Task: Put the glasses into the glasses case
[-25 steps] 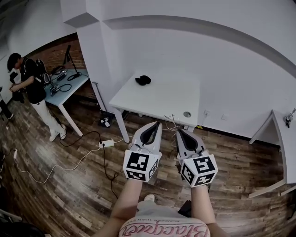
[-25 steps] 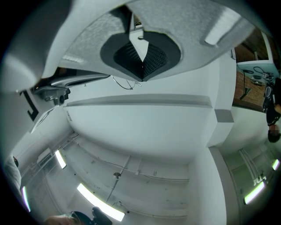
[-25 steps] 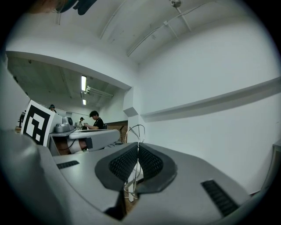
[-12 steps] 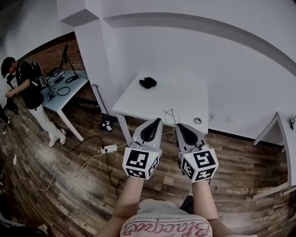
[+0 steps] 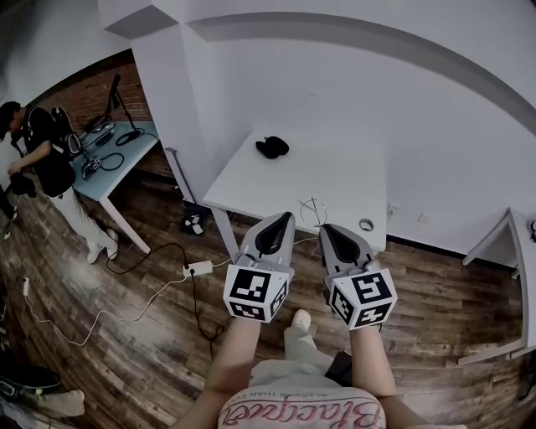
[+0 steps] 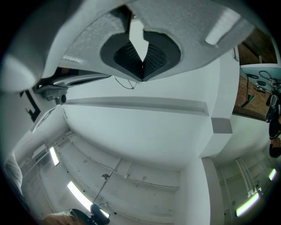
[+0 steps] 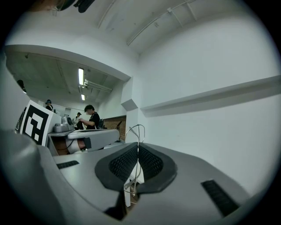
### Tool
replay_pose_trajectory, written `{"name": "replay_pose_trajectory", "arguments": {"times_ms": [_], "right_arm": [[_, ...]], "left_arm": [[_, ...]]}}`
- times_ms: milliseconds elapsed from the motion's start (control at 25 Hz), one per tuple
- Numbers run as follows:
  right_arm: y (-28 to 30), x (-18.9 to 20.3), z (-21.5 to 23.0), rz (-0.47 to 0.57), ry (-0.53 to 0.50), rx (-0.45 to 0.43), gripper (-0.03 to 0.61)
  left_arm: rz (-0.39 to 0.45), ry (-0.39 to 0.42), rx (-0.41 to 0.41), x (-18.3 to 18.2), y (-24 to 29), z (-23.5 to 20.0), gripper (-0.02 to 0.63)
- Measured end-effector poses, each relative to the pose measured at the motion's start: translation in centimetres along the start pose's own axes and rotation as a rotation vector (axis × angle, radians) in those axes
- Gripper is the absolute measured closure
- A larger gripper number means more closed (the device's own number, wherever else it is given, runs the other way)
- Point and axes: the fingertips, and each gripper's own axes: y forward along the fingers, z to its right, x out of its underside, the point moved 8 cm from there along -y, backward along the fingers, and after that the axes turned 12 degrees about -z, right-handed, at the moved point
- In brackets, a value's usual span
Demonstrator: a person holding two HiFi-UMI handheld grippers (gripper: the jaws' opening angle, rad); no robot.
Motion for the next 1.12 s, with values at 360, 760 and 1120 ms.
{"name": "replay_pose_trajectory", "arguments": {"times_ms": [360, 760, 1120], "right_arm": [[8.1, -0.4, 4.9, -0.019, 0.015, -0.007, 0.565], [19.2, -3.5, 11.3, -0.018, -0.009, -0.038, 0.565], [28.0, -4.9, 16.6, -0.045, -0.024, -0.060, 0.565]], "left_arm": [[-0.032, -0.001, -0.020, 1.0, 7.5, -5.1, 0.609], [-0.041, -0.039, -0.046, 0.7, 17.9, -12.1, 0.609], [-0.054, -0.056, -0.084, 1.1, 26.3, -17.6, 0.609]]}}
